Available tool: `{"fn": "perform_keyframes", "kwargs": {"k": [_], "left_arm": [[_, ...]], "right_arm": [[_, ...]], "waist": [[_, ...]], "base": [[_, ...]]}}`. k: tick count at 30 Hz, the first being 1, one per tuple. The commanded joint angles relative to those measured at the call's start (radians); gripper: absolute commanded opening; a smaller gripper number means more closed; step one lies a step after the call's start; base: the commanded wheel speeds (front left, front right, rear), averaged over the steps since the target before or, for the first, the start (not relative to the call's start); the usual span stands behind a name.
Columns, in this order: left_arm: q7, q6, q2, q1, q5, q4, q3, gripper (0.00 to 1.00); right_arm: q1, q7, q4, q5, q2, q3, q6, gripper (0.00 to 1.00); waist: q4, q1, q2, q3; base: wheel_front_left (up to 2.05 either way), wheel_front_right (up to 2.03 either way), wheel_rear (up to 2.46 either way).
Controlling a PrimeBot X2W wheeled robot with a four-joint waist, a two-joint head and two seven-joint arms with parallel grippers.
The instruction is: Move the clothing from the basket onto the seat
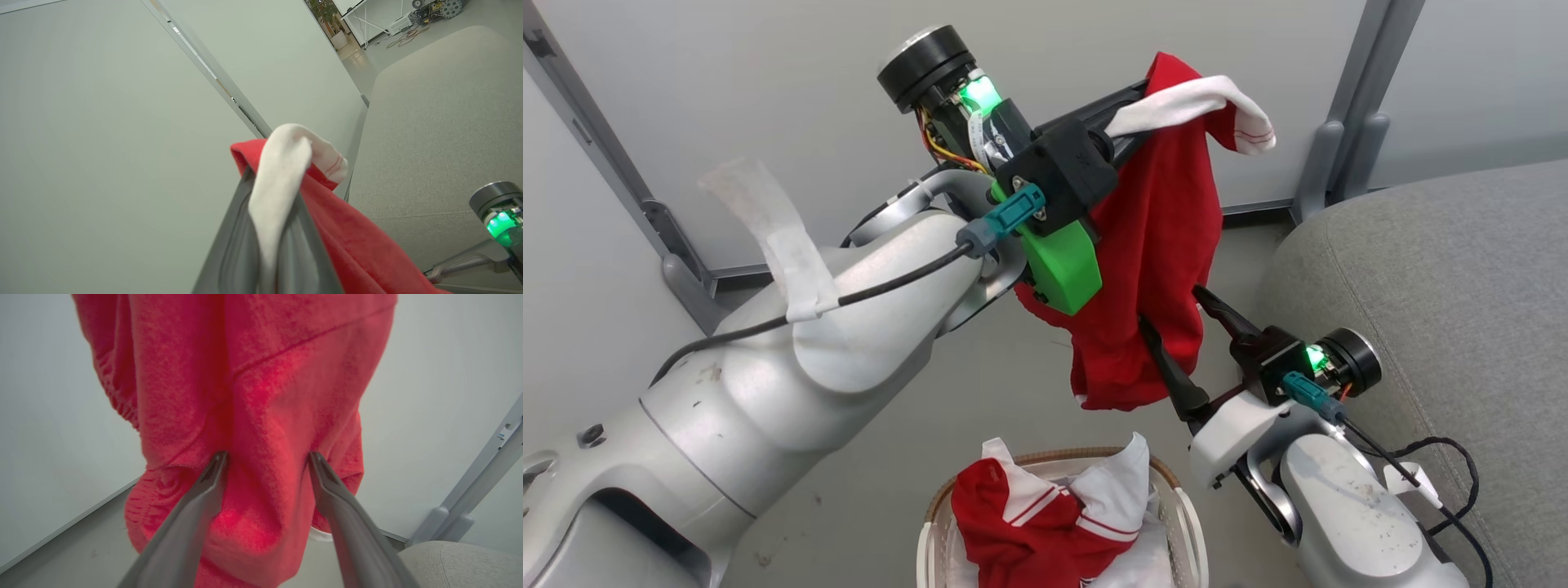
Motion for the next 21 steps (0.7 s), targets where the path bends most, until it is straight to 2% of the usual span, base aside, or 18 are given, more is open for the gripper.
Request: {"fn": "perform_keyframes", "kwargs": {"k": [1, 6, 7, 8, 9, 12, 13, 21], "left_arm": [[-0.006, -0.002, -0.007, -0.018, -0.012, -0.009, -0.007, 0.0], [-0.012, -0.002, -0.011, -0.017, -0.028, -0.043, -0.032, 0.0], [-0.013, -0.002, -0.011, -0.016, -0.031, -0.048, -0.035, 0.0], [-0.013, -0.002, -0.011, -0.016, -0.033, -0.053, -0.038, 0.0], [-0.014, -0.002, -0.011, -0.015, -0.039, -0.057, -0.04, 0.0], [-0.015, -0.002, -0.006, -0.001, -0.053, -0.059, -0.043, 0.0], [-0.015, -0.002, -0.005, 0.004, -0.057, -0.057, -0.042, 0.0], [-0.025, 0.021, 0.019, 0.094, -0.124, -0.025, -0.008, 0.0]], "right_arm": [[-0.018, -0.005, 0.02, -0.006, -0.004, 0.007, -0.001, 1.0], [-0.048, -0.005, 0.095, 0.02, -0.004, 0.047, -0.001, 1.0], [-0.055, -0.005, 0.106, 0.026, -0.004, 0.054, -0.001, 0.88], [-0.064, -0.005, 0.117, 0.033, -0.004, 0.062, -0.001, 0.56], [-0.07, -0.005, 0.127, 0.039, -0.004, 0.068, -0.001, 0.39], [-0.09, -0.005, 0.146, 0.055, -0.004, 0.087, -0.001, 0.05], [-0.093, -0.005, 0.147, 0.057, -0.004, 0.089, -0.001, 0.0], [-0.085, -0.005, 0.125, 0.07, -0.004, 0.103, -0.001, 0.0]], "waist": [[0.011, 0.0001, 0.0, -0.007], [0.024, 0.0001, 0.0, -0.016], [0.026, 0.0001, 0.0, -0.017], [0.028, 0.0001, 0.0, -0.018], [0.03, 0.0001, 0.0, -0.019], [0.036, 0.0001, 0.0, -0.022], [0.036, 0.0001, 0.0, -0.022], [0.034, 0.0001, 0.0, -0.023]], "base": [[0.0, 0.0, 0.0], [0.0, 0.0, 0.0], [0.0, 0.0, 0.0], [0.0, 0.0, 0.0], [0.0, 0.0, 0.0], [0.0, 0.0, 0.0], [0.0, 0.0, 0.0], [0.0, 0.0, 0.0]]}}
